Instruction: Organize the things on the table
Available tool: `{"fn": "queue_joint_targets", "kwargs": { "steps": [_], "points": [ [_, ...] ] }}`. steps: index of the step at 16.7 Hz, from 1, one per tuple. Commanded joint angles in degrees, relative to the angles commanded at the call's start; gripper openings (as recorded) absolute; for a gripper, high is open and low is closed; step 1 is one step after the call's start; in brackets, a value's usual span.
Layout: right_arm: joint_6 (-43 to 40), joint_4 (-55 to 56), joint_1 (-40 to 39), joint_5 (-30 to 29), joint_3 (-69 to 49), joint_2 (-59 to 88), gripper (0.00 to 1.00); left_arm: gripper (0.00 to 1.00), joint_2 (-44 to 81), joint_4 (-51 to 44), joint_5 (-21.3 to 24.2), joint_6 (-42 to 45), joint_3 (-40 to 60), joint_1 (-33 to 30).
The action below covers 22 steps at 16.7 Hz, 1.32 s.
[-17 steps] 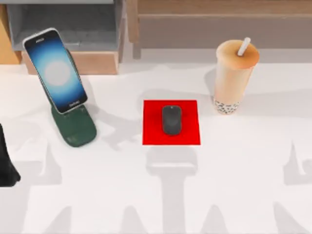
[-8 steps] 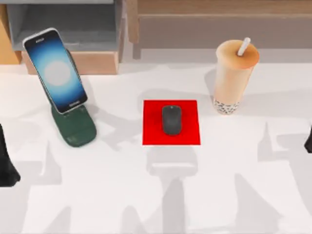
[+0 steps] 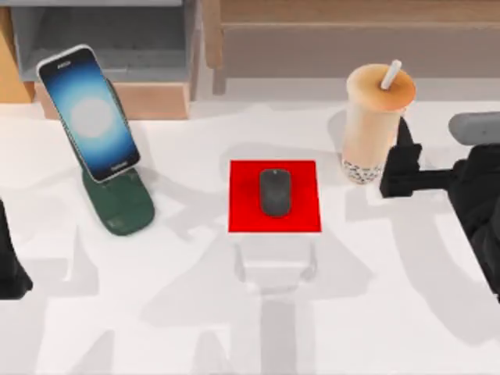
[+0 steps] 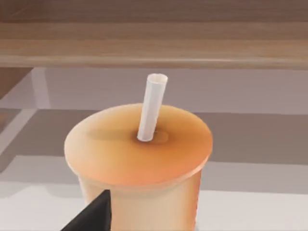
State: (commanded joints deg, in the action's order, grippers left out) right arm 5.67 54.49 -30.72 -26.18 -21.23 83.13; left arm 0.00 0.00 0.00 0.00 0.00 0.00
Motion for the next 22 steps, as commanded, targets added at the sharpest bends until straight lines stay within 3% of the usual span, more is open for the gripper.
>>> {"fn": "queue_joint_targets", "kwargs": {
  "steps": [6,11,22],
  "points": [
    [-2.1,18.5,-4.5,-7.9,-7.7,26.1,1.0,1.0,0.0,0.0,0.0,0.0,0.0,0.0],
    [-4.9,28.6,-4.5,-10.6,-14.0,38.1,1.0,1.0,0.0,0.0,0.0,0.0,0.0,0.0],
    [-5.8,30.2,-3.3,-10.2,-18.3,41.5,1.0,1.0,0.0,0.0,0.0,0.0,0.0,0.0]
  ]
}}
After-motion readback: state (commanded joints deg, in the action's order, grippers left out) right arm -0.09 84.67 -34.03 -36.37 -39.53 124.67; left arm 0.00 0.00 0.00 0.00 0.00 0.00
